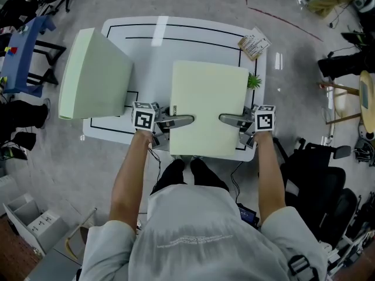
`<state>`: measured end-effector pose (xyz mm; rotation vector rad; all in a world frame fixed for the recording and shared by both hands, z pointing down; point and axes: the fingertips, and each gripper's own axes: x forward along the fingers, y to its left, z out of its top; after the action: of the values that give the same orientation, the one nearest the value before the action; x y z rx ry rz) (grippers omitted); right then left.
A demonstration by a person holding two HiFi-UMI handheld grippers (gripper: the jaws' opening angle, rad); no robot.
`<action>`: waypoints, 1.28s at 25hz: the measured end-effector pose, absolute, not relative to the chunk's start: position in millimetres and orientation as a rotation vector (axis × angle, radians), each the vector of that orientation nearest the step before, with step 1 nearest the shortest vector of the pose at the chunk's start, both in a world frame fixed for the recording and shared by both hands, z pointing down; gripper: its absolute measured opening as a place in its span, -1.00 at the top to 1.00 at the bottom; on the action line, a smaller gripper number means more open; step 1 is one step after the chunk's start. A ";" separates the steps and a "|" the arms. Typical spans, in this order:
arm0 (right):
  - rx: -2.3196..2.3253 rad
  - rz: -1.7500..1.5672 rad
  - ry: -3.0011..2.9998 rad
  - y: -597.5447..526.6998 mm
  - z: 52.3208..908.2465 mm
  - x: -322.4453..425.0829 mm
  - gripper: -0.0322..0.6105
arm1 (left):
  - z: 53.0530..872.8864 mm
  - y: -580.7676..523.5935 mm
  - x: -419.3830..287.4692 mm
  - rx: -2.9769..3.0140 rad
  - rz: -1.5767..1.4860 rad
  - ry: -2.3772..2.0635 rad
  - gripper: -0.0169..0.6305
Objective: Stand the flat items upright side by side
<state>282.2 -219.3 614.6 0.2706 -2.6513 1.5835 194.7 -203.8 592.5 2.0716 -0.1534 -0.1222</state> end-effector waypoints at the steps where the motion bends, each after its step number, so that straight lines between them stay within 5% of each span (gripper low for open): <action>1: 0.267 1.584 -2.653 -218.5 615.0 281.8 -0.49 | 593.2 -203.2 194.8 2.077 -0.120 -0.145 -0.07; 32: 0.741 1.127 -2.966 -227.7 440.9 323.7 -0.18 | 468.5 -244.3 193.7 2.479 -0.070 -0.232 -0.20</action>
<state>323.7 -227.7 440.9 0.7406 -2.9662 1.1270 193.7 -244.3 468.5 2.4787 -0.2320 -0.0703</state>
